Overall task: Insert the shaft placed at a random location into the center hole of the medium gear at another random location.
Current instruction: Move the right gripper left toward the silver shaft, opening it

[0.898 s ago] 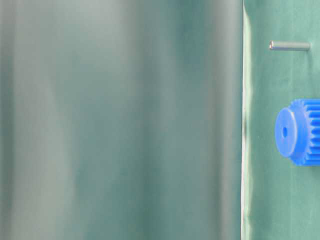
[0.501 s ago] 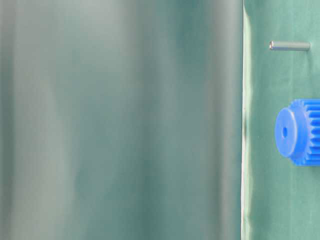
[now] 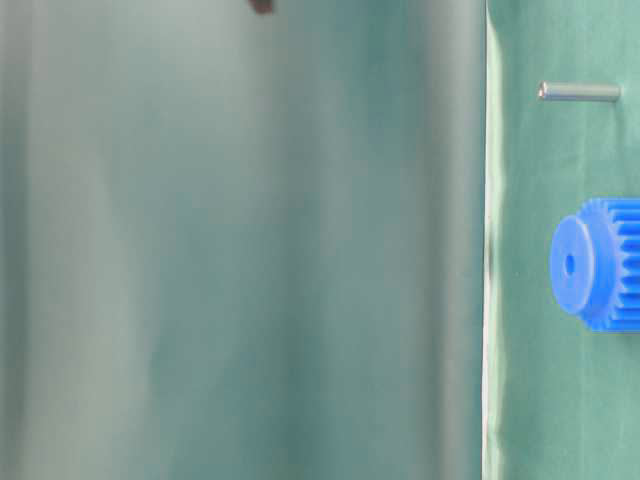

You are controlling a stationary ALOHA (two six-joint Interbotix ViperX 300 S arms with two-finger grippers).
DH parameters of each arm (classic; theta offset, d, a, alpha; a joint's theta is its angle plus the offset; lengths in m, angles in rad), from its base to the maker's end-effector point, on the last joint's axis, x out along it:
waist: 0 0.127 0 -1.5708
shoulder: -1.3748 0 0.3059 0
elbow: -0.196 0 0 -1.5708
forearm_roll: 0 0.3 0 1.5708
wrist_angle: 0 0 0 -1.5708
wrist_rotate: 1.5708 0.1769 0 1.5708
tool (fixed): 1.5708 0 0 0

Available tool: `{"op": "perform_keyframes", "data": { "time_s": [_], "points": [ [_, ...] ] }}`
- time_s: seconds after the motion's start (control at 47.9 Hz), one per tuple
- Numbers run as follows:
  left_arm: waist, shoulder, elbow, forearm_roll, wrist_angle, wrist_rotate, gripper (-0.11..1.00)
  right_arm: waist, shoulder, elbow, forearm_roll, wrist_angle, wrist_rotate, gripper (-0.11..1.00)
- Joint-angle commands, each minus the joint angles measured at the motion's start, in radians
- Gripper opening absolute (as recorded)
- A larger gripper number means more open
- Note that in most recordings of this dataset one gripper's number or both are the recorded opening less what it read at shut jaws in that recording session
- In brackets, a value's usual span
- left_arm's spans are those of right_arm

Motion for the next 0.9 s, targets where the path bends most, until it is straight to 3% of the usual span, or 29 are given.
{"op": "perform_keyframes", "data": {
  "time_s": [0.0, 0.063, 0.417, 0.731, 0.877],
  "points": [
    [0.006, 0.005, -0.021, 0.003, -0.003, 0.002, 0.0, -0.021, 0.081, -0.011, -0.002, -0.051, -0.015, 0.91],
    [0.011, 0.005, -0.021, 0.002, -0.002, 0.002, 0.0, -0.035, 0.14, -0.012, -0.002, -0.081, -0.018, 0.88],
    [0.02, 0.005, -0.02, 0.003, -0.002, 0.003, 0.0, -0.083, 0.472, -0.018, 0.003, -0.276, -0.02, 0.89],
    [0.025, 0.011, -0.018, 0.003, -0.002, 0.003, 0.0, -0.083, 0.65, -0.035, 0.025, -0.422, -0.018, 0.88],
    [0.025, 0.011, -0.017, 0.003, -0.002, 0.003, 0.0, -0.081, 0.693, -0.054, 0.025, -0.431, -0.018, 0.88]
  ]
}}
